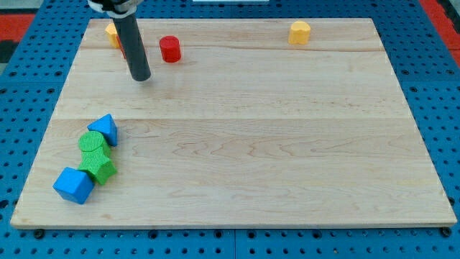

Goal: Keep your arm below the red star

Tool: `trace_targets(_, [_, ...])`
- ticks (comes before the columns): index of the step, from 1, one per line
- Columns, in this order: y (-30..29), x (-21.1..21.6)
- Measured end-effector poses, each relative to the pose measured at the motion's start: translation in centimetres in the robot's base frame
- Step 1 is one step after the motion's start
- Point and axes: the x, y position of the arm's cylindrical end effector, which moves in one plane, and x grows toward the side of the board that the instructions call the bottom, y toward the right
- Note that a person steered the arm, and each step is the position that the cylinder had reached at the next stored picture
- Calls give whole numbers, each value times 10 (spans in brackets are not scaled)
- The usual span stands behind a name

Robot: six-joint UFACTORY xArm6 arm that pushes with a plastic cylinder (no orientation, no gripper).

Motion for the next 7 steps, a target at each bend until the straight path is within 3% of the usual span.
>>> trace_targets(2, [9, -24])
trace_targets(6, [11, 5])
trace_targets(7, [-42, 5])
